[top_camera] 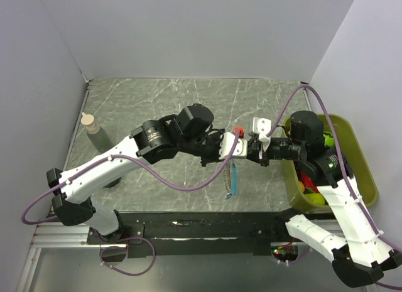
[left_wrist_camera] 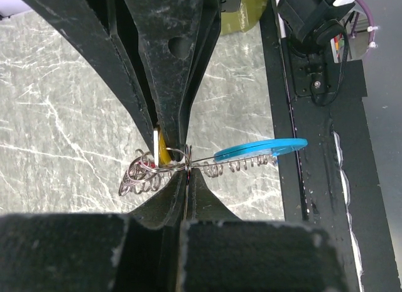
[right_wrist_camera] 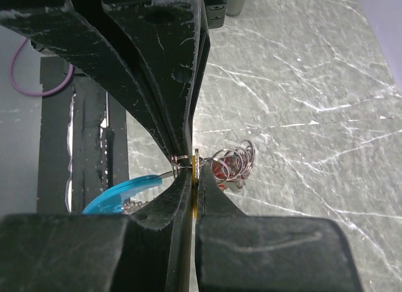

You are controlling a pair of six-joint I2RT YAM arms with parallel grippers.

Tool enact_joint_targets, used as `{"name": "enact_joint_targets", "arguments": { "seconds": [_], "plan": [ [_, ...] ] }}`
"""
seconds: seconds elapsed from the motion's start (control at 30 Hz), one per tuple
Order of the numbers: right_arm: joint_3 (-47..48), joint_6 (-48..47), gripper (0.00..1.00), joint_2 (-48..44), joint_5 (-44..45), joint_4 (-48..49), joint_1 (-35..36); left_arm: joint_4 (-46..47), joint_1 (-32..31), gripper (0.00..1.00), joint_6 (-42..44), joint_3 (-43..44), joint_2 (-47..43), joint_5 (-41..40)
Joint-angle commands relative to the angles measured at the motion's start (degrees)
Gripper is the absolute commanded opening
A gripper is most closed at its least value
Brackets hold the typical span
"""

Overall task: Remove the keys from the keyring
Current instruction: Remove the key from the keyring.

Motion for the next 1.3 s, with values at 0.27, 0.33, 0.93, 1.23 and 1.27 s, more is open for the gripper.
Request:
{"name": "enact_joint_targets", "arguments": {
  "seconds": [0.27,0.33,0.93,1.23,1.27],
  "plan": [
    [-1.6,-0.6,0.00,-2.0,2.1,3.5,-1.7,2.3,2.4,0.01,-1.4,-0.1,-4.8,3.8],
    [-2.3,-0.6,0.00,-1.7,2.1,3.6,-1.9,2.5,3.2,0.01,-1.6,-0.4,-5.4,5.1],
    [-3.5,0.3,0.00,-0.1,1.1,4.8,-1.9,3.2,6.0,0.01,-2.7,-1.0,-7.2,10.3],
    [1.5,-0.6,0.00,0.0,1.4,2.5,-2.0,3.2,6.4,0.29,-2.8,-1.2,-7.2,10.0],
    [2.1,-0.6,0.00,0.3,1.2,2.1,-2.0,3.1,6.4,0.31,-2.8,-1.1,-7.2,10.1]
  ]
}}
